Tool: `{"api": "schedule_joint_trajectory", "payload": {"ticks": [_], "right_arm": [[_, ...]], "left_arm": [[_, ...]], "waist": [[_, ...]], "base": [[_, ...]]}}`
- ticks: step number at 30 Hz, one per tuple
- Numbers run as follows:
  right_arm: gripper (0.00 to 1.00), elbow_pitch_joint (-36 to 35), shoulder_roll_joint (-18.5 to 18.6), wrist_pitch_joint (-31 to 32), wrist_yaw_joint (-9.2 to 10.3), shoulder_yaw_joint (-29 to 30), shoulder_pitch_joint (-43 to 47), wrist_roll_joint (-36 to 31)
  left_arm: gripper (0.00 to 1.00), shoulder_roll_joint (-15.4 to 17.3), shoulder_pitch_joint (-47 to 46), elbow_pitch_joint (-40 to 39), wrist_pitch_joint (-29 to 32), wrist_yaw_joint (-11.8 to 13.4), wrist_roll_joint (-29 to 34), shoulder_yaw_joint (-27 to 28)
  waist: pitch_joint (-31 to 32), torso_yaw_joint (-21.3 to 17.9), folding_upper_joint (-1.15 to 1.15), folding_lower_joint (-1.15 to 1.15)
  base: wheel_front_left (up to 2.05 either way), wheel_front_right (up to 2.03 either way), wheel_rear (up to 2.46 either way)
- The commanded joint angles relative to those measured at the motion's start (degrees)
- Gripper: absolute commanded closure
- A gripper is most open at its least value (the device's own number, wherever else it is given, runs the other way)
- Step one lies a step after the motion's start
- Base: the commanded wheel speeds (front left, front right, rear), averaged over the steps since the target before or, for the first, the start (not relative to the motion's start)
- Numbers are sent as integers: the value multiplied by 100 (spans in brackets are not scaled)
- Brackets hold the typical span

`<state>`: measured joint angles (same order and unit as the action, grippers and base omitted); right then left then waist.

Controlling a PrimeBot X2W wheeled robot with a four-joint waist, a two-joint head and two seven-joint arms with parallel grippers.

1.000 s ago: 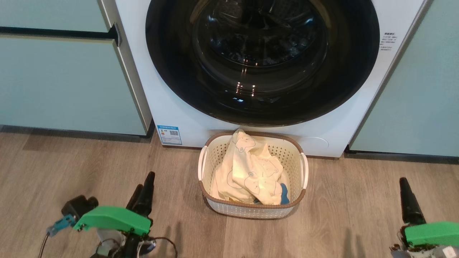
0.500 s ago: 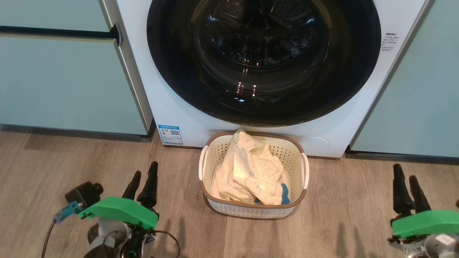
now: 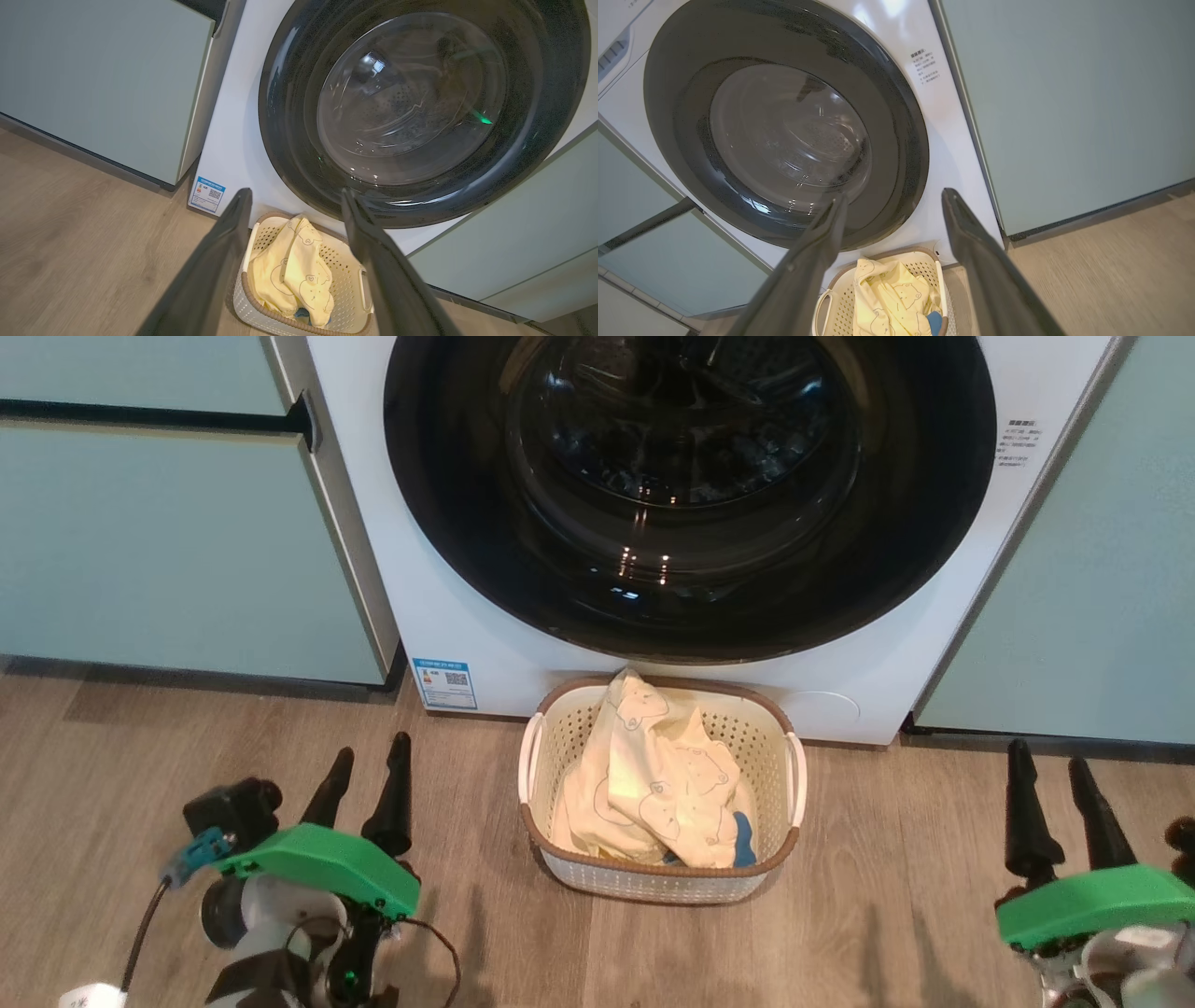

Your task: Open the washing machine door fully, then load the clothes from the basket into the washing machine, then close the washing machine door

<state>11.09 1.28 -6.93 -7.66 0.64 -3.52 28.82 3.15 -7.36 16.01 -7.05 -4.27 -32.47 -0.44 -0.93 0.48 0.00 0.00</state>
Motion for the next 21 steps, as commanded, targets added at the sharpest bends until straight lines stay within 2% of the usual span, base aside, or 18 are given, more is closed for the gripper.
{"api": "schedule_joint_trajectory", "payload": {"ticks": [1, 21], "right_arm": [[0, -266, 99, -92, 11, -118, -393, -277], [0, -493, 128, -430, 14, -262, -555, -1906]], "left_arm": [[0, 132, -375, -216, -82, 43, 208, 93], [0, 199, -714, 8, -419, 124, 1407, 109]], "waist": [[-4, -2, 0, 0], [-40, -25, 0, 0]], "base": [[0, 0, 0], [0, 0, 0]]}}
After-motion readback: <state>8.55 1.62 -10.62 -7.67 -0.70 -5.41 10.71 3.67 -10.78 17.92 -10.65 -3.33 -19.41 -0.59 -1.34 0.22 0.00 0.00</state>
